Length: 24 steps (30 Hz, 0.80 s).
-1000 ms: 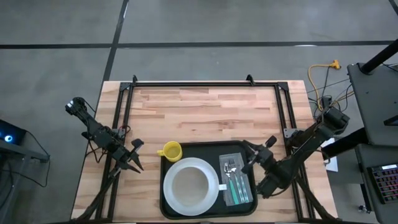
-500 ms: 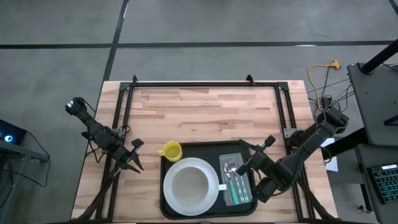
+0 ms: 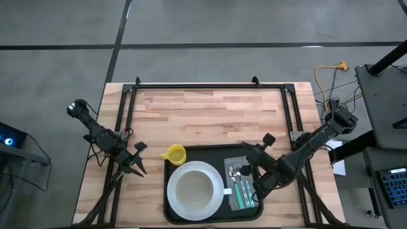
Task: Set up tray
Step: Return to Home Position
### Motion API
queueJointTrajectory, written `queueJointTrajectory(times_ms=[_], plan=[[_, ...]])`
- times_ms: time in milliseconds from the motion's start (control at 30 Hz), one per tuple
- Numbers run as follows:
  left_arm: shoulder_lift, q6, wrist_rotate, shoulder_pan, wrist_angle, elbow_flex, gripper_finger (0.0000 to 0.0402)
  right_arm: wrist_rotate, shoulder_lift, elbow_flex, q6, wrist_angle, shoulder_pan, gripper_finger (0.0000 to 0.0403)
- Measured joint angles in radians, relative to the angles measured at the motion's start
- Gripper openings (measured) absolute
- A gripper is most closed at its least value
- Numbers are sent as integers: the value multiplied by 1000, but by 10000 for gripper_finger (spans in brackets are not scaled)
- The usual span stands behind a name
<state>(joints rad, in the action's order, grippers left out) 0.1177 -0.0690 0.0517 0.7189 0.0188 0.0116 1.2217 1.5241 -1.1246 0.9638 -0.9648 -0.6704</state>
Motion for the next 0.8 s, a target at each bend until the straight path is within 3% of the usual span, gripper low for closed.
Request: queueJointTrajectory(times_ms=[167,233,300,367,433,467,500,567,667,800], plan=[[0,0,0,0,0,0,48,58,-121,174,-96,260,-5,23],[0,0,0,0,0,0,48,23,-209,276,-222,436,-5,22],[0,0,0,0,0,0,48,-68,-312,405,-445,754,-2,22],[0,0,0,0,0,0,48,-272,-407,583,-782,1242,25,23],[1,0,0,0,0,0,48,-652,-455,760,-1068,1764,86,22],[1,0,0,0,0,0,48,-796,-465,832,-1124,1951,125,22],[1,0,0,0,0,0,48,-858,-472,882,-1128,2058,162,22],[0,0,0,0,0,0,48,-872,-497,937,-1084,2073,219,22],[1,0,0,0,0,0,48,-879,-518,950,-1040,1935,256,22],[1,0,0,0,0,0,48,-930,-529,947,-1091,1914,271,22]])
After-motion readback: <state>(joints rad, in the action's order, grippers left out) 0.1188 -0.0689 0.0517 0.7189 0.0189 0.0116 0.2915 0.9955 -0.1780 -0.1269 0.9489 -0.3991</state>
